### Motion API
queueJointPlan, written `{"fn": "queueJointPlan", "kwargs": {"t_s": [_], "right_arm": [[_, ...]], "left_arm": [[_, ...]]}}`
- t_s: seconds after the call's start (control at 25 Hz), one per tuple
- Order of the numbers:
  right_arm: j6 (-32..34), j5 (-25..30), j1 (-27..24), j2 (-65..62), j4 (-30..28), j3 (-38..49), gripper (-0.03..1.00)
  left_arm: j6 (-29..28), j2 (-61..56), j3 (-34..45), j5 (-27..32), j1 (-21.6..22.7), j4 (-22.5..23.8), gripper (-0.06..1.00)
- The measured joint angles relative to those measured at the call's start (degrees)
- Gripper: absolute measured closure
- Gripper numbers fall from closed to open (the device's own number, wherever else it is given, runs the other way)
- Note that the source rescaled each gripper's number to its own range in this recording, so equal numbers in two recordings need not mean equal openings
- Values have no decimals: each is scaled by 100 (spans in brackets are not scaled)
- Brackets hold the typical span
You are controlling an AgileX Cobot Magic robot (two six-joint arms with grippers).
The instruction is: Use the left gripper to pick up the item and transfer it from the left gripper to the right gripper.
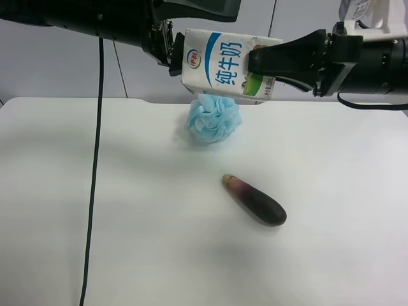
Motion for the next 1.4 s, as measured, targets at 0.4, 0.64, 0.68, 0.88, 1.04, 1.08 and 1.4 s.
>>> {"fn": "queueJointPlan", "kwargs": {"t_s": [0.4,0.64,0.68,0.88,1.04,1.08,1.4], "right_arm": [[0,23,0,2,-15,0,97],[0,4,0,2,-22,0,97],[0,4,0,2,-22,0,97],[0,1,0,2,-22,0,97],[0,1,0,2,-44,0,97],[0,1,0,2,-76,0,97],[0,1,0,2,-300,0,97]], "left_arm": [[-235,-1054,-36,0,1010,639,-5],[-901,-2142,-36,9,1735,2124,-5],[-992,-2316,-36,9,1814,2391,-5],[-1427,-3422,218,-258,1907,3318,-5],[-1982,-4431,1067,-816,1907,3944,-5],[-2164,-4715,1294,-981,1907,4150,-5],[-3294,-6834,3204,-2002,1907,5590,-5]]}}
